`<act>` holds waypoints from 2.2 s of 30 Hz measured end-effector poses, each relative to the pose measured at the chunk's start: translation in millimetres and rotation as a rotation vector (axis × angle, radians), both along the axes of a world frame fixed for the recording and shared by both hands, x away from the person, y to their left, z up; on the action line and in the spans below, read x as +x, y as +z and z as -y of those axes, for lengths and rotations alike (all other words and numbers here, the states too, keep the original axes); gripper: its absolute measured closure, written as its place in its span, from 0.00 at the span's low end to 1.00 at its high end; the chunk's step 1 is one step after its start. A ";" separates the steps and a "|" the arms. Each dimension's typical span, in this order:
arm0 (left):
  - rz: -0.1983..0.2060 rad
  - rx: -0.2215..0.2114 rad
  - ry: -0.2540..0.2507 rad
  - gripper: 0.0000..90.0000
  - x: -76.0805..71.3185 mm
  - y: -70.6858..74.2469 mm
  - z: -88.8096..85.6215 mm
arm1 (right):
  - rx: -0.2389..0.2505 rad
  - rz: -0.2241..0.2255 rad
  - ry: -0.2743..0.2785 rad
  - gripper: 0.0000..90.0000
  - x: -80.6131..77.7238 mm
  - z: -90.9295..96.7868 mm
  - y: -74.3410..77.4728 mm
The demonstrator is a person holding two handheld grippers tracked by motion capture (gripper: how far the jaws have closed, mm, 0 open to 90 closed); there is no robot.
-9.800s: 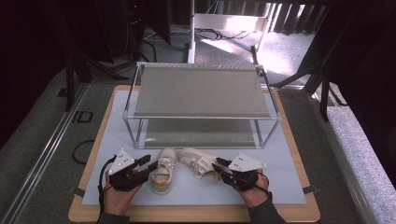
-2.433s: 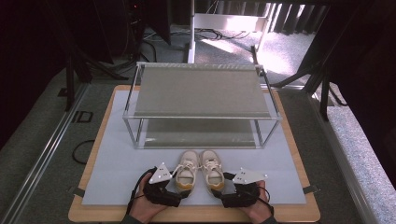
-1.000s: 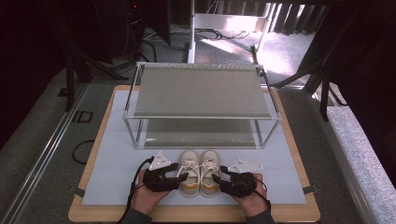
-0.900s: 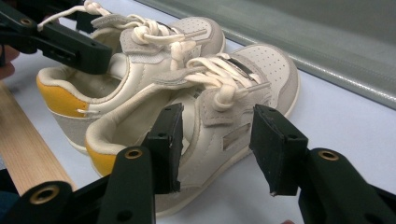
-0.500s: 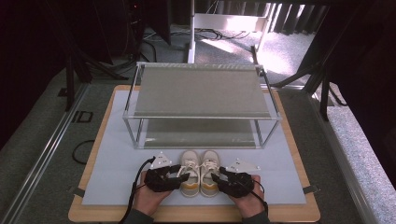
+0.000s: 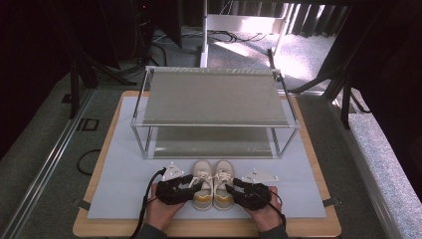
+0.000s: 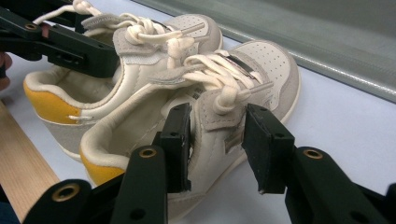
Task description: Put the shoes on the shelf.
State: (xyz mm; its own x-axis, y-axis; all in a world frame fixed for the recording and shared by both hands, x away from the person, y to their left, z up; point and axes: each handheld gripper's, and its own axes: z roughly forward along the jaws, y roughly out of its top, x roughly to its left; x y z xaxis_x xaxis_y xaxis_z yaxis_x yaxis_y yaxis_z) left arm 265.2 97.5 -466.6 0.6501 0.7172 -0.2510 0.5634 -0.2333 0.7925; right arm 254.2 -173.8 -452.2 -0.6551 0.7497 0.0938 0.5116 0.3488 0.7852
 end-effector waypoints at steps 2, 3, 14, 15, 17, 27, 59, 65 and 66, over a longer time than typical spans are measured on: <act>-0.017 -0.023 0.008 0.60 0.8 -0.4 -1.2 | 0.022 -0.015 0.000 0.71 1.5 1.6 -0.3; -0.017 -0.026 0.011 0.60 0.7 -0.5 -1.3 | 0.043 -0.023 -0.003 0.72 2.5 3.1 -0.9; 0.006 -0.056 0.033 0.62 -4.4 -0.4 1.3 | 0.156 -0.022 0.013 0.77 5.9 13.2 -6.6; 0.008 -0.054 0.031 0.62 -4.2 -0.1 1.5 | 0.173 -0.026 0.011 0.77 6.4 14.9 -7.0; 0.005 -0.058 0.029 0.62 -3.7 0.2 2.3 | 0.178 -0.027 0.007 0.77 6.1 15.7 -6.6; -0.003 -0.080 0.031 0.62 -1.7 2.3 4.8 | 0.186 -0.009 0.005 0.77 4.8 18.2 -3.6; 0.015 -0.118 0.057 0.63 14.7 18.9 15.1 | 0.231 0.030 -0.010 0.77 18.6 27.8 12.0; 0.021 -0.128 0.062 0.63 18.6 21.1 16.3 | 0.233 0.046 -0.010 0.77 23.5 29.2 16.6; 0.021 -0.128 0.062 0.63 18.6 21.1 16.3 | 0.233 0.046 -0.010 0.77 23.5 29.2 16.6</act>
State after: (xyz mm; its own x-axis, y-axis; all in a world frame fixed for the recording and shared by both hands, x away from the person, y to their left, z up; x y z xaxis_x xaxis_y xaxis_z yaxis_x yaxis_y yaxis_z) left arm 283.8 81.2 -445.5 0.6114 0.7192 -0.3302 0.5568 -0.0945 0.8252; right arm 277.7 -203.0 -435.6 -0.6554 0.7178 0.2349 0.4756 0.1507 0.8667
